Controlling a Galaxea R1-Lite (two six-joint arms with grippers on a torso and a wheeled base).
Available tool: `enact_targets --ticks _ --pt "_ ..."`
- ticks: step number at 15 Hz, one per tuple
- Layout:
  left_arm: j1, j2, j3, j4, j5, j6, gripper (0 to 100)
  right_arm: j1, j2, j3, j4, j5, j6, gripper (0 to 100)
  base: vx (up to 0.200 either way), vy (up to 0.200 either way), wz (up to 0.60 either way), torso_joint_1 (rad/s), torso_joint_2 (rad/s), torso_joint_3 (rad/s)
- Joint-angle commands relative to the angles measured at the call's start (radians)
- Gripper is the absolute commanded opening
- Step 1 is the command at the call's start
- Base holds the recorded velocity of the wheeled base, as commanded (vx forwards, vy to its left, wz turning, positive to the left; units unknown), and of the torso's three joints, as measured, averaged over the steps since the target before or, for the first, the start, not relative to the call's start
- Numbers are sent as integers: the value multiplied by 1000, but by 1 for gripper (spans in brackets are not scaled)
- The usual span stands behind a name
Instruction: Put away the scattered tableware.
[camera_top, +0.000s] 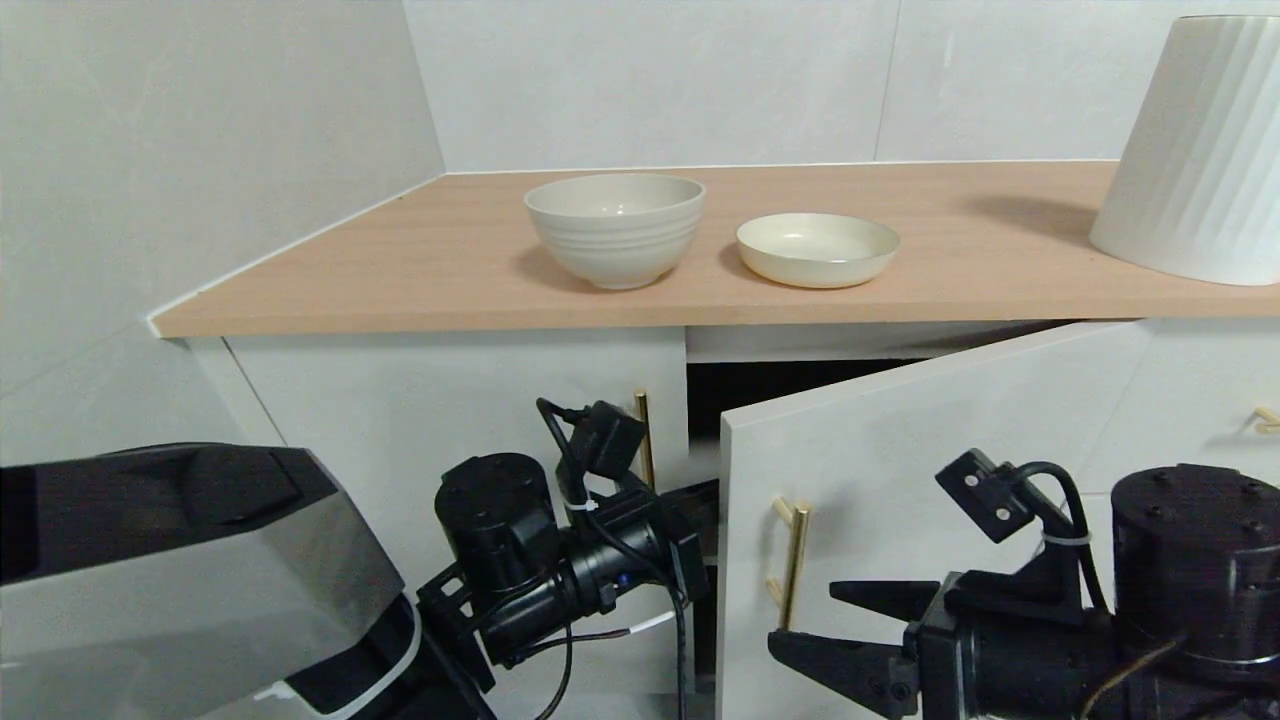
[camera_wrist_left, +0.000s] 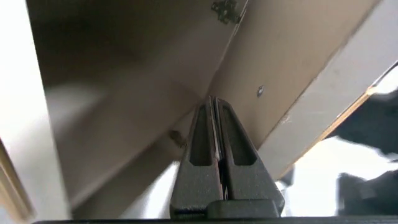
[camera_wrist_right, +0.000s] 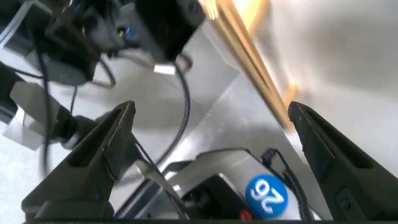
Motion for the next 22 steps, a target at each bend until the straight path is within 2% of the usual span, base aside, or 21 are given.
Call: enact_targets --ticks 1,2,3,5,8,16,22 --pt "2 25 -31 18 3 33 0 12 -68 52 0 -37 -1 100 0 0 0 0 0 0" --pt "2 22 -35 21 3 41 0 16 -72 58 0 -50 -1 100 0 0 0 0 0 0" --pt "4 7 -42 44 3 67 0 23 -78 66 6 -113 -7 100 0 0 0 0 0 0" --pt "4 -26 -67 126 3 88 0 26 -109 64 118 -197 -68 100 0 0 0 0 0 0" --pt "4 -18 -93 146 4 128 0 42 -178 46 215 -195 -85 100 0 0 0 0 0 0" --pt "-2 5 -96 136 53 124 0 47 -198 46 218 -197 -91 100 0 0 0 0 0 0" --pt "-18 16 -96 129 53 122 0 47 -198 49 218 -197 -102 100 -200 0 0 2 4 4"
